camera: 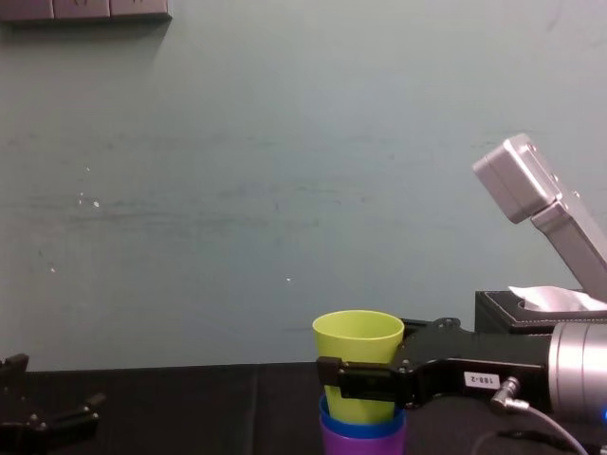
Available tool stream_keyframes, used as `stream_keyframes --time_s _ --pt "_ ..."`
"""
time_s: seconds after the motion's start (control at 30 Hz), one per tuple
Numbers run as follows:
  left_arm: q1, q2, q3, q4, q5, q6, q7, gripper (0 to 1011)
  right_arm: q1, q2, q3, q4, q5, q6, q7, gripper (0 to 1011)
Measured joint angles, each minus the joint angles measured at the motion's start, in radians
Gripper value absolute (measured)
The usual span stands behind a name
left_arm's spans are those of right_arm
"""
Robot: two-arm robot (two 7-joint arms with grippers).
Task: Stack the three plastic cups sequentially using one hand.
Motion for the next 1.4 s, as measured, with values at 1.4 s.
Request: stream_keyframes --time_s 1.4 --pt "0.0 0.0 0.0 0.0 0.0 0.0 0.0 1011 -0.164 0.033 0.152 -0.156 0.009 0.002 -0.194 1003"
